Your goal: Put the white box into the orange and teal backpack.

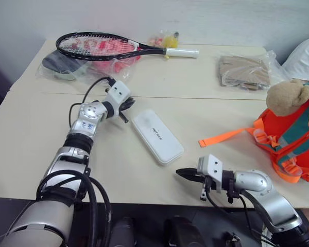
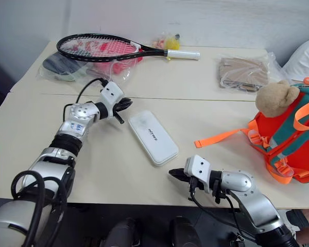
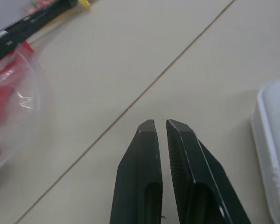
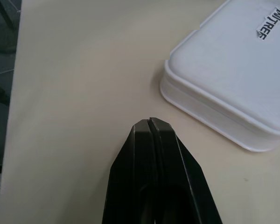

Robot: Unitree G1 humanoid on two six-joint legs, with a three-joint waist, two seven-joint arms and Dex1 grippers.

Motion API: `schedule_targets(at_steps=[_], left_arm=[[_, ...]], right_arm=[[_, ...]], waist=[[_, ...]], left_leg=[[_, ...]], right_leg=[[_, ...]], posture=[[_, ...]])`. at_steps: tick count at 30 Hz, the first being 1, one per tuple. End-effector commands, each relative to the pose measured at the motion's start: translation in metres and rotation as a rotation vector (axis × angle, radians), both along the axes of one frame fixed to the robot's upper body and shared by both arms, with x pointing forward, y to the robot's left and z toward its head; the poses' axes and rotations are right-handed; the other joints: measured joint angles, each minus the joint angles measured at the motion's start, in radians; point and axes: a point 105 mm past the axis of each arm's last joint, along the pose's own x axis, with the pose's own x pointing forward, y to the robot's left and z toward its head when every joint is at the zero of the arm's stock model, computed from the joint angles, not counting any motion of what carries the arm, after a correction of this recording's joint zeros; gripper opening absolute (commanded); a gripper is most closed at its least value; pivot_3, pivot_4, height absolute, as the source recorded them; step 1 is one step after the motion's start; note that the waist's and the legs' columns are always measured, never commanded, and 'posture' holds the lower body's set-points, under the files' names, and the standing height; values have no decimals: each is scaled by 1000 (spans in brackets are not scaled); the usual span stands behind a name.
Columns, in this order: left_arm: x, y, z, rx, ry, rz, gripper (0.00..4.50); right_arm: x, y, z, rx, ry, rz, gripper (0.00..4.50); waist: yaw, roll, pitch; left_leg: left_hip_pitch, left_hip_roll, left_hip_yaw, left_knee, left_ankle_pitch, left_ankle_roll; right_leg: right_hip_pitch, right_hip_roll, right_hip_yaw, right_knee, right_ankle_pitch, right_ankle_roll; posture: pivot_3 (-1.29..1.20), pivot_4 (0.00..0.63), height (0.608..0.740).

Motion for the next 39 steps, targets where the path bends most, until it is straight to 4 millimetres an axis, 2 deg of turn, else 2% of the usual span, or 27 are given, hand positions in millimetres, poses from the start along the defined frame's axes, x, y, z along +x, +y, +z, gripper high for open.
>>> schedule_targets(at_steps=[1,5,12,20,26,29,31,35,37,39], left_arm=[[-3,-10,1,13,3,-80,411],[-13,-20,0,-37,51,-207,411],[-34,-6,-14,-29,153,-337,411],[-85,-5,-36,-50,265,-484,411],[-125,-13,-39,-91,312,-485,411],[-135,-10,-38,-92,315,-441,411],[-138,-1,-34,-106,315,-382,411],[-145,36,-36,-111,394,-211,411],[-143,53,-38,-125,449,-111,794],[-144,61,-29,-282,549,-67,1297]], right_arm=[[7,5,2,13,-35,-41,0],[12,7,-1,9,-51,-75,0],[22,-5,2,-36,-96,-106,0],[45,-40,31,-115,-162,-145,0],[54,-50,35,-143,-165,-146,0],[58,-55,34,-161,-164,-159,0],[60,-61,32,-182,-158,-171,0],[63,-72,29,-216,-142,-192,0],[64,-76,30,-216,-144,-205,0],[67,-82,32,-224,-150,-213,0]], waist=[[0,0,0],[1,0,0],[-2,0,0],[-1,0,0],[-1,1,0],[-1,1,0],[-1,1,0],[-6,1,0],[-5,1,0],[-3,1,0]], left_leg=[[0,0,0,0,0,0],[0,0,0,1,1,-2],[0,0,0,1,1,-2],[1,0,-1,2,1,-1],[2,0,-3,2,1,-1],[2,0,-3,2,1,-1],[2,0,-3,2,1,0],[2,0,-3,1,1,0],[3,0,-3,0,1,0],[3,0,-3,0,1,0]], right_leg=[[0,0,0,0,0,0],[-1,0,0,4,0,0],[-1,1,0,5,0,0],[1,0,0,5,0,0],[2,0,0,5,0,0],[2,-1,0,5,0,0],[2,0,0,5,0,0],[2,0,0,5,0,0],[2,0,0,5,0,0],[2,0,0,5,0,0]], posture=[[0,150,740],[0,150,740],[0,150,740],[0,150,740],[0,150,740],[0,150,740],[0,150,740],[0,150,740],[0,150,740],[0,150,740]])
